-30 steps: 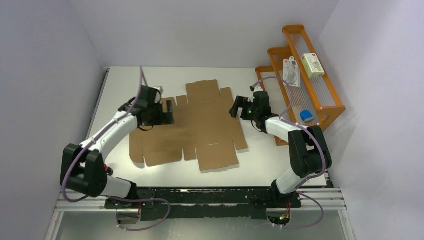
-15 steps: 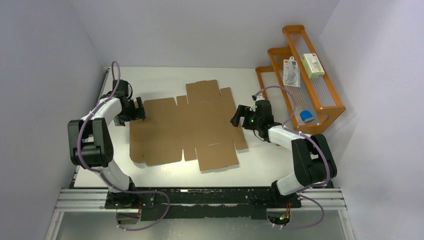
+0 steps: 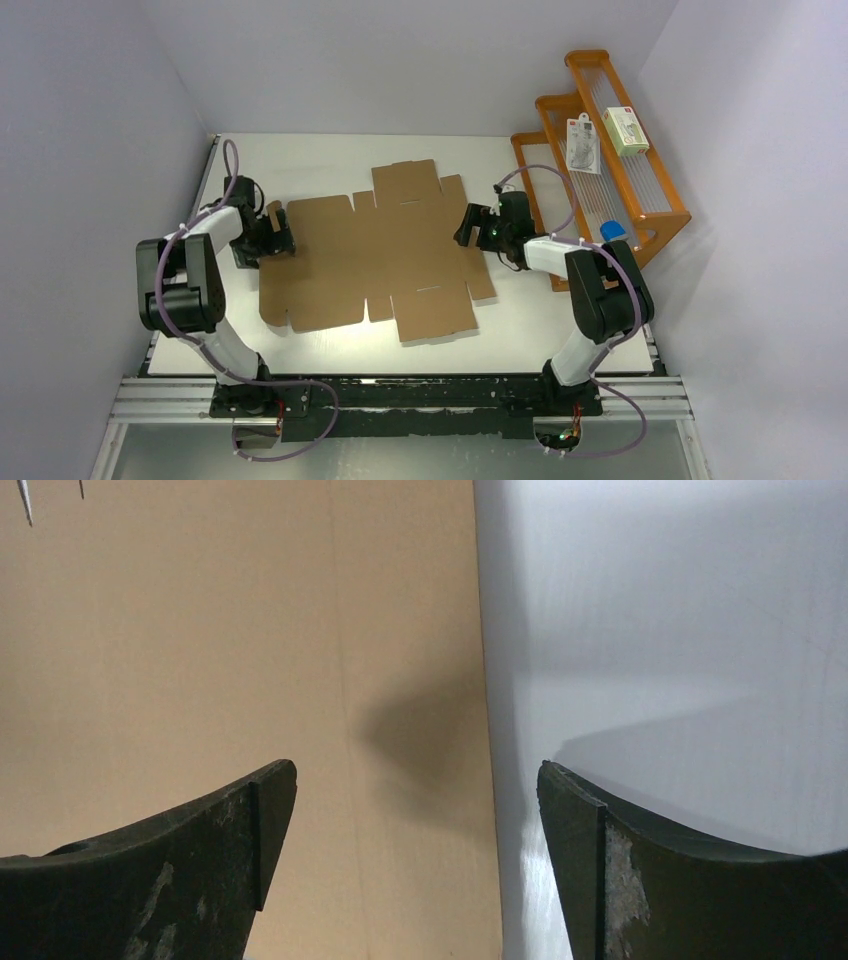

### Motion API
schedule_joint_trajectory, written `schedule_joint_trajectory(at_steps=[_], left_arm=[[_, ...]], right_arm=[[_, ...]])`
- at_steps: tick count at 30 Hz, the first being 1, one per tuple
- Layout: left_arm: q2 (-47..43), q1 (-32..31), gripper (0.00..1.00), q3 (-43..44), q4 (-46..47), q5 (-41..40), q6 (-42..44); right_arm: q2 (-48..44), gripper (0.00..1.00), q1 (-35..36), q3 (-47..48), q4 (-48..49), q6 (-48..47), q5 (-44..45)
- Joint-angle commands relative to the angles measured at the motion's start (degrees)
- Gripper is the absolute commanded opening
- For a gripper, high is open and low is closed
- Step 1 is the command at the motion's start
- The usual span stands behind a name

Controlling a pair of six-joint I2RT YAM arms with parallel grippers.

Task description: Fold the paper box

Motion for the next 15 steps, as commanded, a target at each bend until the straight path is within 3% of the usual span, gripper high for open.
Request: schedule_joint_trajectory(at_steps=[1,8,15], left_arm=[[-4.5,0.3,0.98,-5.3,0.9,6.3,-1.9],[-15.1,-2.4,0.98,-14.3,2.1,9.9,-7.0],[-25.3,-14.0,0.98,-21.1,1.9,10.0,-16.1]], right_arm=[[3.5,0.95,1.2,4.9,1.2,-0.6,1.0],[10.5,0.94,1.6,13.9,-0.8,-2.9,0.3],[16.8,0.93,1.7,21.5,-0.8,-5.3,-2.4]])
